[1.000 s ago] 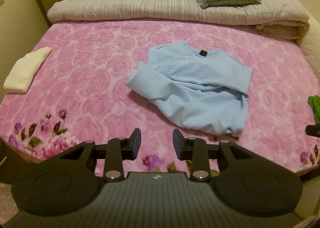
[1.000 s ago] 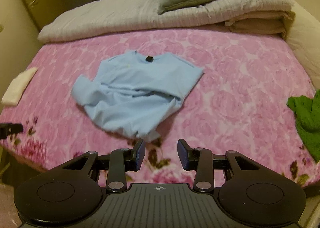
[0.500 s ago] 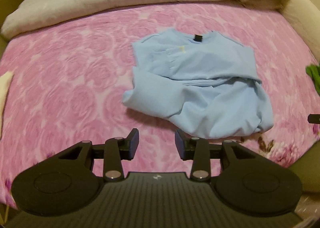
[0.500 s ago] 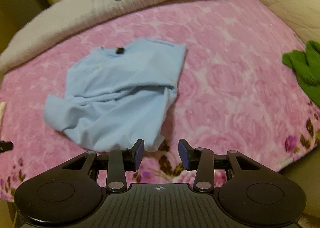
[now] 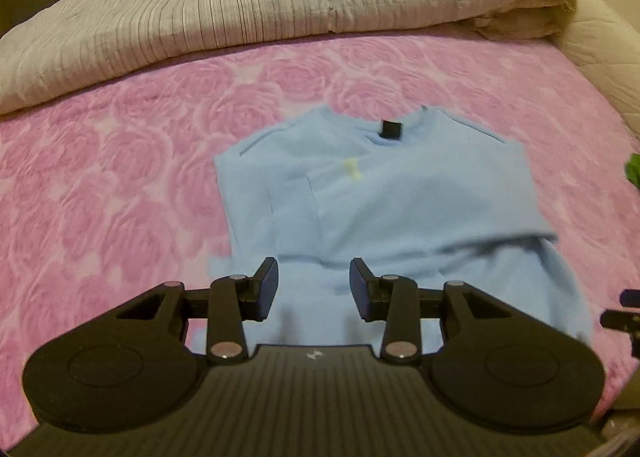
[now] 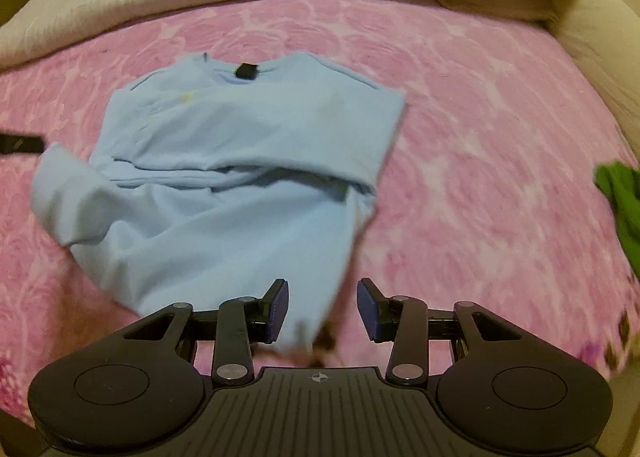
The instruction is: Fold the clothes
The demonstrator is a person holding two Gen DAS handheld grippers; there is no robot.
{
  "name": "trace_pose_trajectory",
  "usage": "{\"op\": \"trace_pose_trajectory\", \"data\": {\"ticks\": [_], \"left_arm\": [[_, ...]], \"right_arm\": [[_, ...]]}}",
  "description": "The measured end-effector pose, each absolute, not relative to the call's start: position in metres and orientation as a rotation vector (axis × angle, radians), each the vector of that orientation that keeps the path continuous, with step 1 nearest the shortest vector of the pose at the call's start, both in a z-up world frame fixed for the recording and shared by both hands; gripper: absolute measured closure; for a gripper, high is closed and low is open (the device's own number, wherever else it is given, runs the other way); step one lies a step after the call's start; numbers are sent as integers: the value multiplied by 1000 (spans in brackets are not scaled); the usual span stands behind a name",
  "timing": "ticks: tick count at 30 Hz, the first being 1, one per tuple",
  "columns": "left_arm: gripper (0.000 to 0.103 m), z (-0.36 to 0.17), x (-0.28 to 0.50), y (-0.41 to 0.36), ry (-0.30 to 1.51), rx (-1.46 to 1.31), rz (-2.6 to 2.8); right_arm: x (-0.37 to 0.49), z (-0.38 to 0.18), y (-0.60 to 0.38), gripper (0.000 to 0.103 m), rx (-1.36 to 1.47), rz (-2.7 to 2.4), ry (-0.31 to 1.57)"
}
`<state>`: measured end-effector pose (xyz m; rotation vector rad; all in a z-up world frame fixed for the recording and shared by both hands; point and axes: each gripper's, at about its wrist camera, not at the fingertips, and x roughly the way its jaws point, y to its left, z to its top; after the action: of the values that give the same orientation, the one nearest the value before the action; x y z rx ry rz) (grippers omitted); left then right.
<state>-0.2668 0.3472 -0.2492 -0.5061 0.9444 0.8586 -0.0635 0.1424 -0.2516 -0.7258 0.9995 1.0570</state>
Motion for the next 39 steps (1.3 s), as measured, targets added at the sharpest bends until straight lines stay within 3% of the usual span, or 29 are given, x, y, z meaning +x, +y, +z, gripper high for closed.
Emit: {"op": "trace_pose_trajectory", "data": {"ticks": [11,27,28,29,34,39], "left_arm": [[70,-346,-289,345,1170,-609,887],[70,-341,-288,358,1081,-764,958],[70,-340,-284,359,1084,-754,953],[70,-339,-281,360,1088,-745,949],[70,-327,-251,359,1096,-632,852],[69,-329,-200,343,1141,-392,696]], "right_arm": [[-70,-306,229,61,-869,1288,826],[-122,-417,286,64,-1342,1580,259],[-118,-416,287,79,-1320,1602,284],[-110,-411,288,102,-1271,1610,323],[-19,-334,286,102,-689,1439,623],[137,-240,195,102,-172,777,708]]}}
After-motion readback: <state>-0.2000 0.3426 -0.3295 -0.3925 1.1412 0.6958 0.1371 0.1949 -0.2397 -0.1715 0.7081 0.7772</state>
